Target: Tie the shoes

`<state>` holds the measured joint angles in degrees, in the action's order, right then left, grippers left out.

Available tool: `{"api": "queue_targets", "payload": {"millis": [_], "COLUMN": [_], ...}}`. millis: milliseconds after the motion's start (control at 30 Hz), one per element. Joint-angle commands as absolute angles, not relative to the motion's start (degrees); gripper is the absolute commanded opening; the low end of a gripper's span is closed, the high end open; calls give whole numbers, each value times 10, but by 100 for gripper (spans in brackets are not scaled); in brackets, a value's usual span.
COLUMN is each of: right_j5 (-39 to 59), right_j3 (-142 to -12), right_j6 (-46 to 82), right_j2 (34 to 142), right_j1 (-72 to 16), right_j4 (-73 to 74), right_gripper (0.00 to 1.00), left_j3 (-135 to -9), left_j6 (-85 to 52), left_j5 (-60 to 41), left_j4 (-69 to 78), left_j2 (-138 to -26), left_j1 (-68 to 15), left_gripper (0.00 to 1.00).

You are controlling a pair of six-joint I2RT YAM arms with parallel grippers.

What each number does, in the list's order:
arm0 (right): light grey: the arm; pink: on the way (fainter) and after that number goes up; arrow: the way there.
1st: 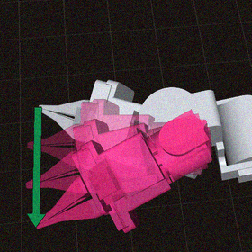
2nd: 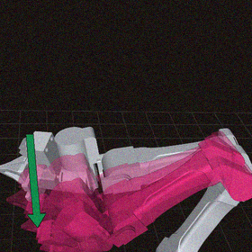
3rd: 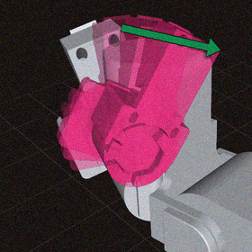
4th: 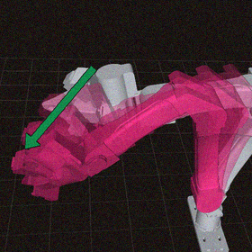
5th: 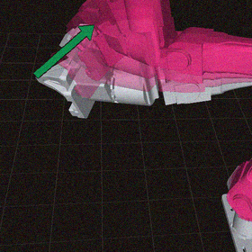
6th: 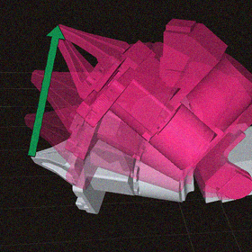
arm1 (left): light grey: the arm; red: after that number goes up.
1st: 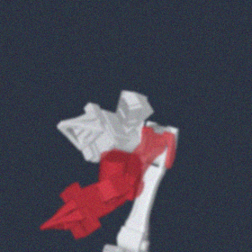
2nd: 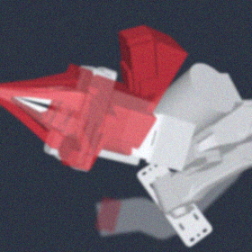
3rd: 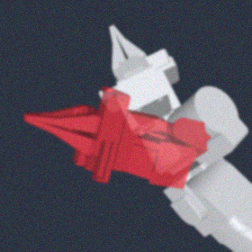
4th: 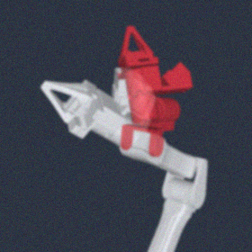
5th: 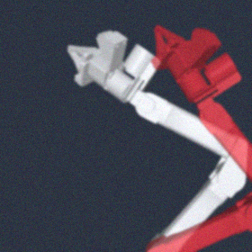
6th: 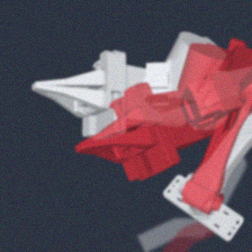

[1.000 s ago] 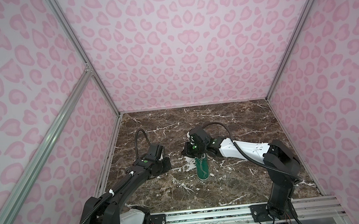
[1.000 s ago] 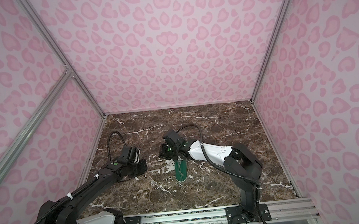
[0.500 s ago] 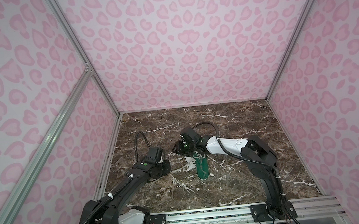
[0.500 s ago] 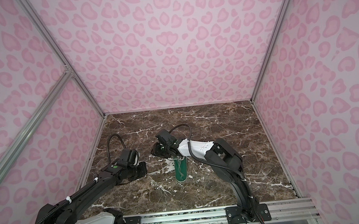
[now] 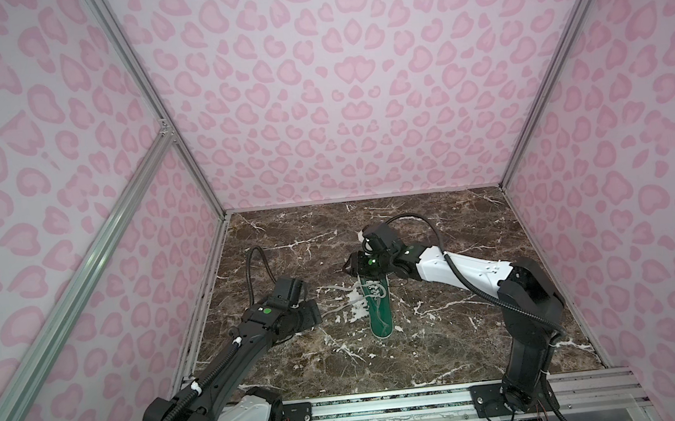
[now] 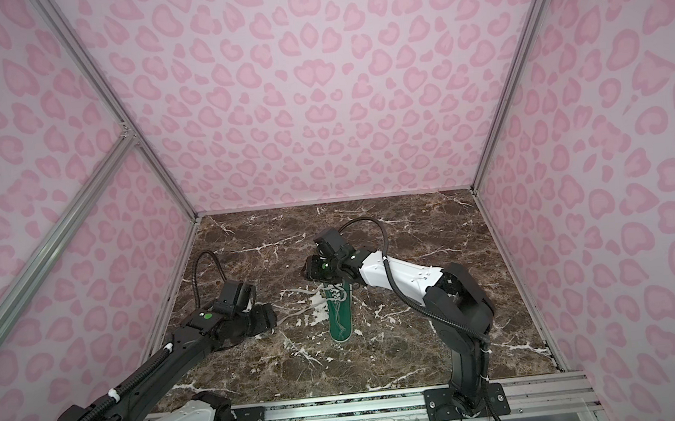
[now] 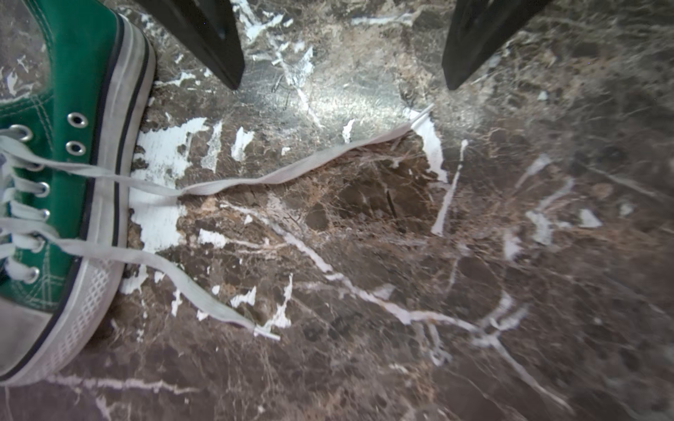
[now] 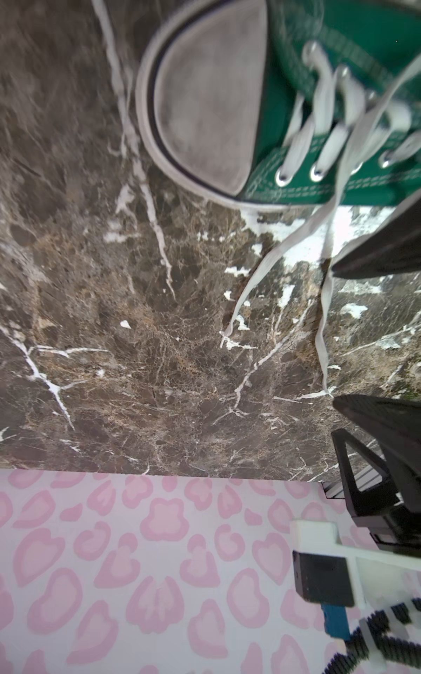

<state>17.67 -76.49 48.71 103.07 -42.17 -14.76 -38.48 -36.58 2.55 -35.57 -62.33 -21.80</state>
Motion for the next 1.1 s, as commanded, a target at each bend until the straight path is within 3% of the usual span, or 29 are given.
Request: {"api": "queue_targets", "payload": {"millis": [0, 200, 467, 1067], "right_j5": [174, 165, 245, 261], "right_j3": [-737, -748, -749, -784], "right_j6": [445, 310, 159, 105], "right_j2": [1003, 991, 1012, 1100], "right_j1": [-398, -342, -321, -338], "right_j4": [-170, -286, -351, -351], "right_gripper": [53, 47, 33, 26], "left_j3": [-403, -424, -448, -451], "left_j6": [-347, -253, -208, -223], "left_j5": [39, 15, 5, -2], "left_j4": [-366, -327, -304, -299], "left_j2": [-622, -671, -710, -750], "left_j1": [-219, -258, -289, -297], "left_gripper": [84, 80, 79, 76]}}
